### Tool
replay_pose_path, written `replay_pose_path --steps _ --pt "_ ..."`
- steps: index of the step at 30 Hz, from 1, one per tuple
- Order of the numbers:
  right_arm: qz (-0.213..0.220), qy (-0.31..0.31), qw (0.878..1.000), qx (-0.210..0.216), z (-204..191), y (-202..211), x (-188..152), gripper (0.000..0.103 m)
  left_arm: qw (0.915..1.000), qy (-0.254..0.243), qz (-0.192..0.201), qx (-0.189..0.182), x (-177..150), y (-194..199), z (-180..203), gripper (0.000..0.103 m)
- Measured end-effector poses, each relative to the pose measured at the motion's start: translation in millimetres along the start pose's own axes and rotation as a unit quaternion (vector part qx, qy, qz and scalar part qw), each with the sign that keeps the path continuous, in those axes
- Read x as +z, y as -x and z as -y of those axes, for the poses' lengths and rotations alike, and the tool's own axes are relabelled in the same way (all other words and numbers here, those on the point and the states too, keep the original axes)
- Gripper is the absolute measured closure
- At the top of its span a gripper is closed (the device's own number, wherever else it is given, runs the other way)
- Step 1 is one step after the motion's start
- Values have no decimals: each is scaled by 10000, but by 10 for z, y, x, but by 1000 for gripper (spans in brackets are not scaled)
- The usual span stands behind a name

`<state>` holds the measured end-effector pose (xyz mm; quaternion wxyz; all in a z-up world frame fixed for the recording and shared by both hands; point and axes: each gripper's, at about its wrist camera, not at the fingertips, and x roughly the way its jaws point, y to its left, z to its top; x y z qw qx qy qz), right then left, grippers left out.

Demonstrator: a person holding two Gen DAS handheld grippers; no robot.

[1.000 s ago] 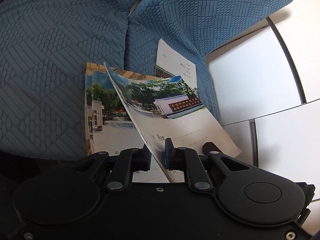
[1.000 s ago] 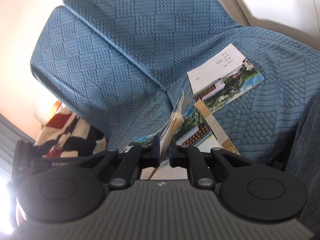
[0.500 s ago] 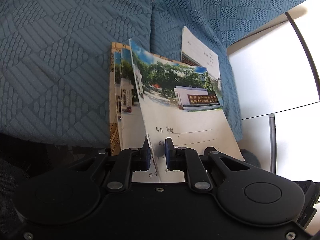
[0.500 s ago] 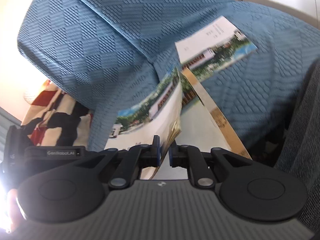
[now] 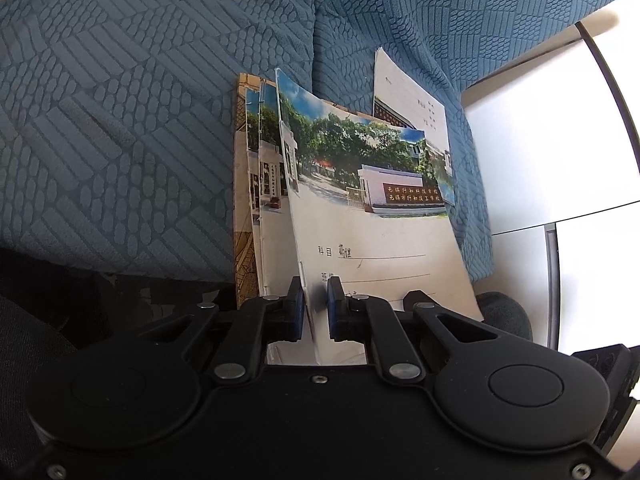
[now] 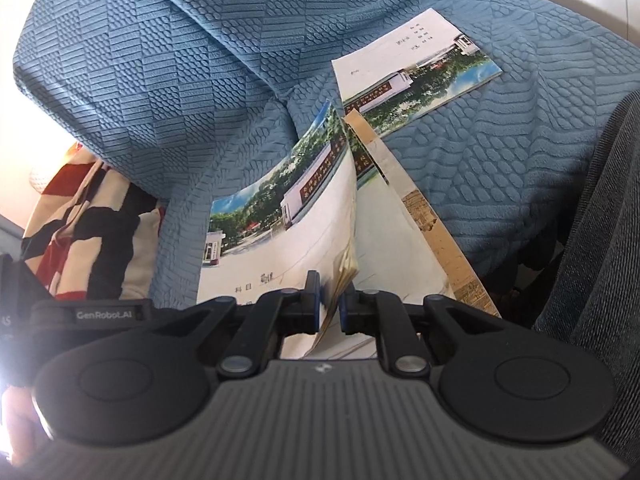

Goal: Organize objects
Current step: 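Lower the postcard onto the stack and open both tools, then move both open tools back toward the remaining postcards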

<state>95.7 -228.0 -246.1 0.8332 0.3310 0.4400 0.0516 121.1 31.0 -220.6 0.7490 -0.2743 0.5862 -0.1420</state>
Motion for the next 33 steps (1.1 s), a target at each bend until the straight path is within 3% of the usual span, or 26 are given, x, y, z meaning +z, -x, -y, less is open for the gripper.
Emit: replay_pose_path --steps 2,11,20,33 --pt "-137 -141 9998 -54 27 -2 20 75 10000 -14 28 46 0 45 -1 89" --pt "-293 105 9987 -409 -5 239 62 73 9975 -324 373 505 -35 371 73 87" --pt "360 849 9947 -459 -277 617 282 73 9894 -895 952 641 -37 725 432 87" --pt "1199 1708 9775 -311 -641 1130 432 73 9750 -1507 1481 684 -214 1051 921 87"
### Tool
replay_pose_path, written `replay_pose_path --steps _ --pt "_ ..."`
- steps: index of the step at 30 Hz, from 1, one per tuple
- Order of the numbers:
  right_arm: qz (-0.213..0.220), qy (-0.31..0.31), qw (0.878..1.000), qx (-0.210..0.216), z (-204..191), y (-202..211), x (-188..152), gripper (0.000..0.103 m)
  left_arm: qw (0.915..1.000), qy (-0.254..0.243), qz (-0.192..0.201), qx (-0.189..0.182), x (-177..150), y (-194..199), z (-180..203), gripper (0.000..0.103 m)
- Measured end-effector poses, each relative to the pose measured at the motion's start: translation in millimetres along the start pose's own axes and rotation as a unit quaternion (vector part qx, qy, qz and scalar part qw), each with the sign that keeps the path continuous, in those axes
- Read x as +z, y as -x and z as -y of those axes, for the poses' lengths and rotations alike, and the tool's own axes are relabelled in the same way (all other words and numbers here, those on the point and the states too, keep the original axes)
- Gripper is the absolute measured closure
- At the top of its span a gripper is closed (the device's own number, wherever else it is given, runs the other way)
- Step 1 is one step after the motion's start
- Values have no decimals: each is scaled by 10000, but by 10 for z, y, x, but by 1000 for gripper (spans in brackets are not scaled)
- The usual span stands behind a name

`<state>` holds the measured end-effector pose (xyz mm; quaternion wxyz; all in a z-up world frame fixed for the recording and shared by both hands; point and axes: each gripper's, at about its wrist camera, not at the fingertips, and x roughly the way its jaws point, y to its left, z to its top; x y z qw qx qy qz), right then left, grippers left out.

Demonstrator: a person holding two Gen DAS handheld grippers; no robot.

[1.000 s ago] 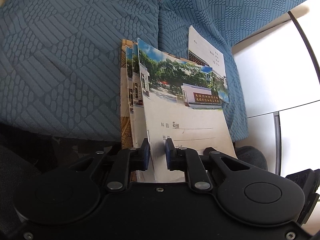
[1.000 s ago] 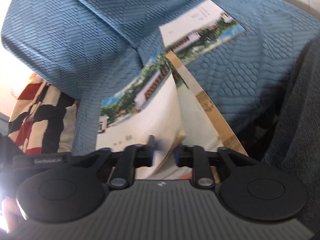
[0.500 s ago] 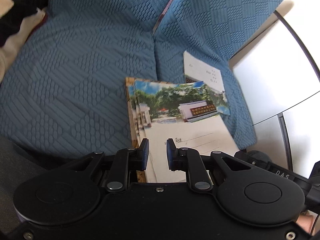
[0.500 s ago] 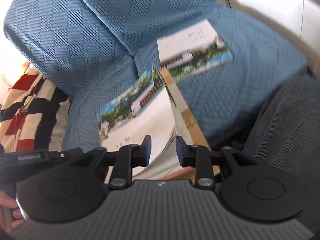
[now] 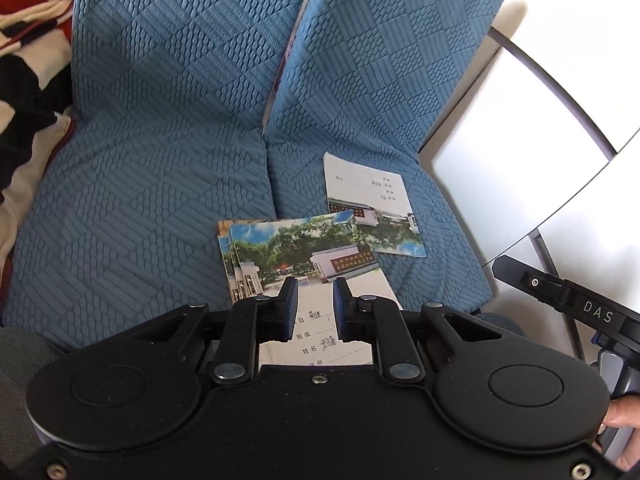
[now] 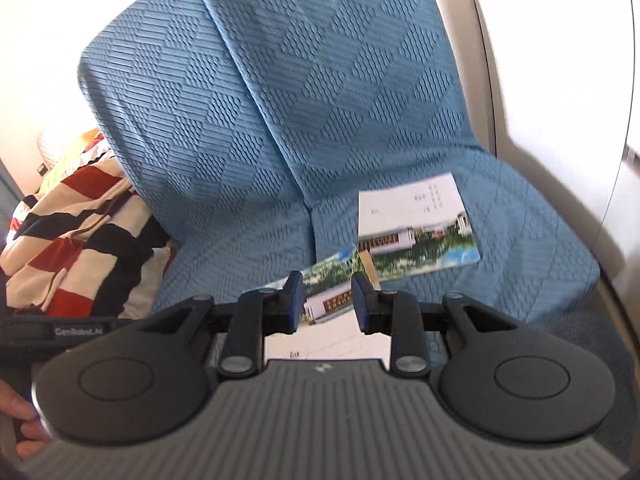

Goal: Organize objects
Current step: 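Move both open tools back toward the remaining postcards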

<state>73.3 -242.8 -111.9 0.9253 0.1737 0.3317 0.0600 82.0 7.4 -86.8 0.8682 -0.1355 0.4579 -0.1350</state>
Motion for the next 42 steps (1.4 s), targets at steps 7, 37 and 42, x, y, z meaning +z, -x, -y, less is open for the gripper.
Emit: replay_pose_path --steps 7,37,42 --pt "147 295 9994 -91 -47 150 -46 73 9998 -53 216 -11 -28 126 159 87" --pt "384 309 9982 -329 286 409 -78 73 9961 -669 554 124 -66 152 938 81" --pt "375 266 9981 -403 374 418 -79 73 9946 -827 620 97 -54 156 1085 75"
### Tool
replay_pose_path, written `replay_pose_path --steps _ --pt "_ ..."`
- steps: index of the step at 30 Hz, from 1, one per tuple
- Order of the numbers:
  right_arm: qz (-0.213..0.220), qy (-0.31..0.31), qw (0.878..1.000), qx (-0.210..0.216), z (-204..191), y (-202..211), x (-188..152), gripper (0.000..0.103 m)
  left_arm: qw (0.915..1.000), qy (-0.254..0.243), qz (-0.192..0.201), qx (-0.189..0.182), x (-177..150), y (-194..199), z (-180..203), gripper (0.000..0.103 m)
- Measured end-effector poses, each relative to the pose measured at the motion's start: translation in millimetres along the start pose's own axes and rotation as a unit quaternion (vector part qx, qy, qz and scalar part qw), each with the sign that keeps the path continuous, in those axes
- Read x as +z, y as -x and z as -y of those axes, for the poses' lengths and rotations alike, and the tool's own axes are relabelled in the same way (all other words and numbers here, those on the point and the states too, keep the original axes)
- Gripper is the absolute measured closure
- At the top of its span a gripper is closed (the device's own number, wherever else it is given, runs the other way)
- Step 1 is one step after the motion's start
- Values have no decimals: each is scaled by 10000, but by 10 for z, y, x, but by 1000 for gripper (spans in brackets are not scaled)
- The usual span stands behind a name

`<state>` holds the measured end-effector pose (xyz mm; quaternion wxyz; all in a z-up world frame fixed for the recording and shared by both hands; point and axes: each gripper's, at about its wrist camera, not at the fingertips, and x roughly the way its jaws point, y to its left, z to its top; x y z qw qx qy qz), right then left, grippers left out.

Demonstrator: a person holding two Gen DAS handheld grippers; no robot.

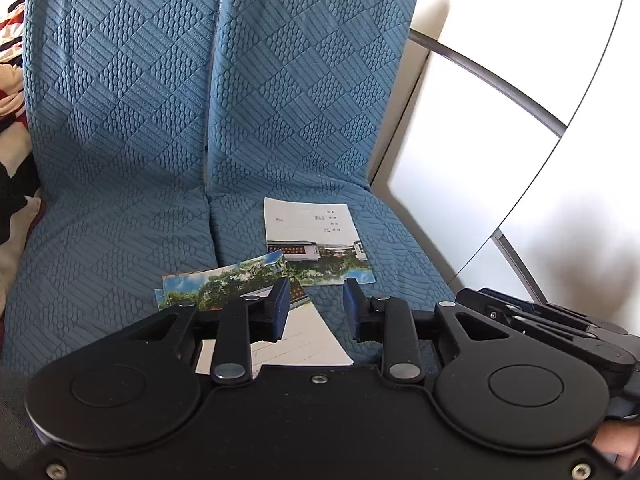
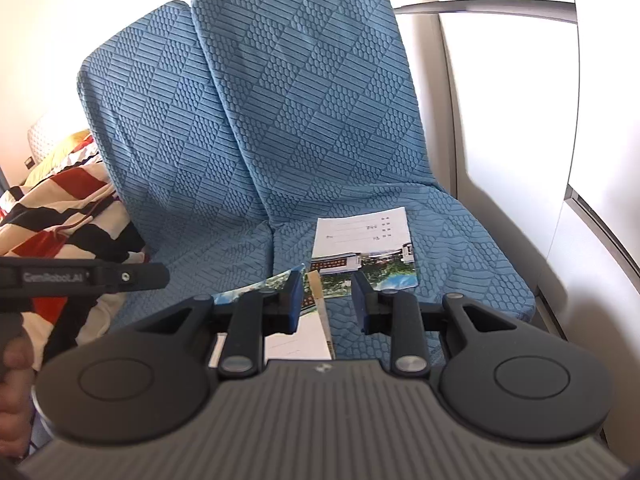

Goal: Organize objects
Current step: 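Move both open tools back toward the remaining postcards, then lower both open tools around the loose white postcard on the seat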

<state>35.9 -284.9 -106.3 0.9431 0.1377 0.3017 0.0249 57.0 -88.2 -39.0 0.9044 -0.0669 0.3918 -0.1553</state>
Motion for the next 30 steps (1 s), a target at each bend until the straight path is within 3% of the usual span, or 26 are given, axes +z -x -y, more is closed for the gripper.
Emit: replay_pose_path --steps 7,10,12,15,17,19,21,23,30 --pt "-40 -75 9998 -153 162 -10 5 73 10000 -1 41 -73 90 -82 95 70" --pt "-39 -109 9997 -221 221 -25 17 73 10000 -3 44 -51 116 -126 116 62" --pt "-44 -129 9995 -284 256 -47 33 73 10000 16 77 -2 138 -145 119 43" --pt "-51 -169 9990 -408 308 -74 53 73 9998 69 159 118 180 -179 109 23" --pt "-52 -190 9987 -461 349 -103 72 71 9996 22 205 193 209 -221 105 20" --pt "-12 -226 9986 -487 390 -121 84 59 9997 -84 157 186 248 -276 119 15" --pt "65 -267 9985 -478 430 -142 106 45 9997 -105 161 175 285 -326 130 4" --pt "115 -295 9984 -467 461 -182 136 21 9998 -58 125 168 328 -395 137 4" --pt "-20 -499 9975 -500 599 -422 223 18 9999 132 14 99 441 -622 116 3"
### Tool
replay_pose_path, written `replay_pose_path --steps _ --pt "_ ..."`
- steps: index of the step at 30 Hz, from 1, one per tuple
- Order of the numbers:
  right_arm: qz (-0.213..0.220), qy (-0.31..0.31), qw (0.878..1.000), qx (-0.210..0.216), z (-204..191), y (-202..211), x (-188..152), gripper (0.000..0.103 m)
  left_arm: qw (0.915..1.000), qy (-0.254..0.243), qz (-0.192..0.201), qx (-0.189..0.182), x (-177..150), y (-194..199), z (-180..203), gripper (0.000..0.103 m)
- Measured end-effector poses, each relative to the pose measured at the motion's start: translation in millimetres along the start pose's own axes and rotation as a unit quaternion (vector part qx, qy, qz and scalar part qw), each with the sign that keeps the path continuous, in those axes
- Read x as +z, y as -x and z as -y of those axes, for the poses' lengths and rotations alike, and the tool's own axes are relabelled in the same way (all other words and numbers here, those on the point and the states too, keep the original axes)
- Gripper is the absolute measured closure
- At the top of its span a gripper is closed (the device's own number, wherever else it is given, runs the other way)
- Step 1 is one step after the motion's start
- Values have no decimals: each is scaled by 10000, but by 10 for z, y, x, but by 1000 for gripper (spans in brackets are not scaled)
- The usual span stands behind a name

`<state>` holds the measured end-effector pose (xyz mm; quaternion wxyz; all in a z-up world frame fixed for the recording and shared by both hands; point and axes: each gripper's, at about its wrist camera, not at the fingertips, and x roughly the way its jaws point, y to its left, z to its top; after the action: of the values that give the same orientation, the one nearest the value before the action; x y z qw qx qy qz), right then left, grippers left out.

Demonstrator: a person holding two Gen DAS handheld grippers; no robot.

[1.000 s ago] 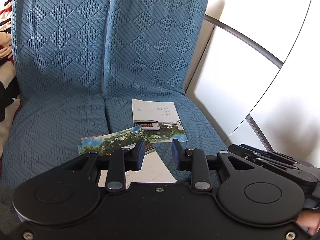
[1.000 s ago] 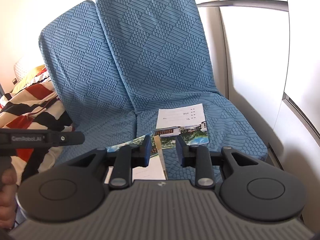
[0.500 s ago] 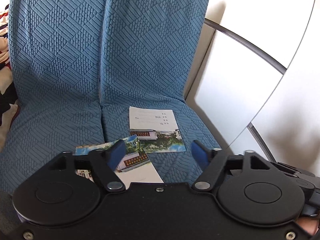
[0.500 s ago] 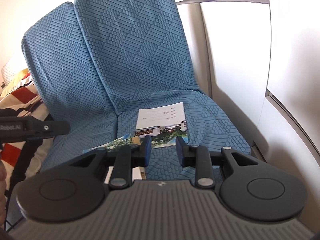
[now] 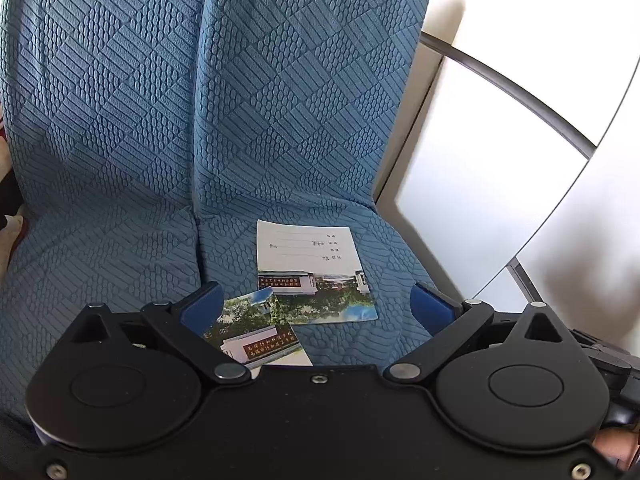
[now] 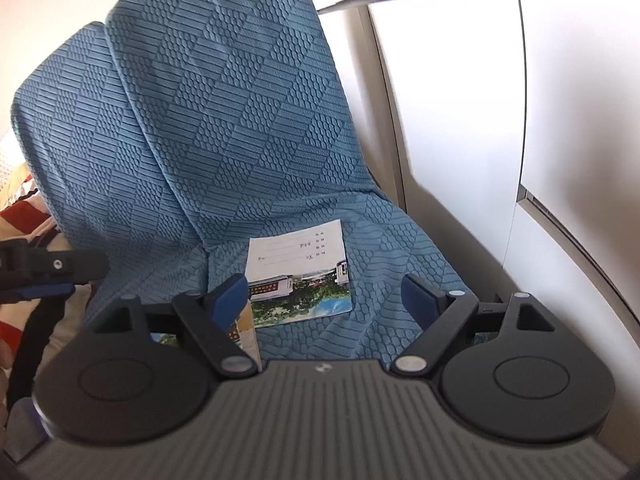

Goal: Organize objects
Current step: 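Lower both open tools around the loose white postcard on the seat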

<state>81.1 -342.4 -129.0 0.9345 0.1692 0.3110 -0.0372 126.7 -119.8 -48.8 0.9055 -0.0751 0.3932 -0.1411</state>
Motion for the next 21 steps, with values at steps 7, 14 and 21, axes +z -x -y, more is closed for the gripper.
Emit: replay_pose_path --steps 7,14,21 --pt "-346 -443 9984 72 150 -336 -16 18 9996 165 -214 -68 141 -308 -64 3" --pt "-796 -1290 9881 275 373 -836 -126 19 9975 341 -592 -155 287 -841 -196 11" --pt "-1152 -1770 9768 361 513 -1317 -181 44 9935 473 -1007 -242 330 -1483 -291 30"
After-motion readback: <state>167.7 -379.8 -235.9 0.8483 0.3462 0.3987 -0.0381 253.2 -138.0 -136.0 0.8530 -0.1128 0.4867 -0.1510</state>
